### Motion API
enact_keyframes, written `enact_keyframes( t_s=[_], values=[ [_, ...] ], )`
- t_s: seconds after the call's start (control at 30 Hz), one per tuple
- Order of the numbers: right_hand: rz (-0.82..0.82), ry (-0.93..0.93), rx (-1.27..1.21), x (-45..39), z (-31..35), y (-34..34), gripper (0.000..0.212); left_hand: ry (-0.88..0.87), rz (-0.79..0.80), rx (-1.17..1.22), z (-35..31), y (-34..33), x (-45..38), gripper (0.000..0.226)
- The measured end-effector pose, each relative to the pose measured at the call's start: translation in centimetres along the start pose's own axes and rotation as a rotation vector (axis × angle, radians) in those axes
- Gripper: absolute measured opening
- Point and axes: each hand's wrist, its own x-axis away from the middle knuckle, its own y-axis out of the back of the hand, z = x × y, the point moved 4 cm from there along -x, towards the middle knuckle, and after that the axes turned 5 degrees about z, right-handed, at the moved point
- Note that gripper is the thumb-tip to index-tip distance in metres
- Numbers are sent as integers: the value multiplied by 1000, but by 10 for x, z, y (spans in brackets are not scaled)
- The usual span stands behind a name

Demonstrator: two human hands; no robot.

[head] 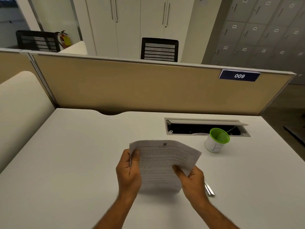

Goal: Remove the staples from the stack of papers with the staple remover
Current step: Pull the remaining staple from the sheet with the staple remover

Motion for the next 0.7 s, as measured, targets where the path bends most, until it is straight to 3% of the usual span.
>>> enact_keyframes(
  t_s=[0.13, 0.23, 0.37, 0.5, 0.6, 0.7],
  values=[
    [23, -38, 36, -6, -10, 19, 13, 14, -38, -31, 1, 3, -6, 27],
    [-89, -92, 264, -3, -29, 51, 18, 48, -44, -43, 3, 6, -8, 25],
    [-194, -111, 737, 9, -49, 97, 51, 64, -50, -49, 0, 10, -7, 27],
    [-107, -389, 1019, 21, -72, 119, 84, 59, -41, -56, -6, 9, -4, 27],
    [-84, -436, 1080, 26, -79, 121, 79, 63, -21, -56, -10, 6, 0, 28],
    [-103, -435, 1025, 24, -78, 121, 57, 61, -3, -65, -14, 5, 4, 31]
  ],
)
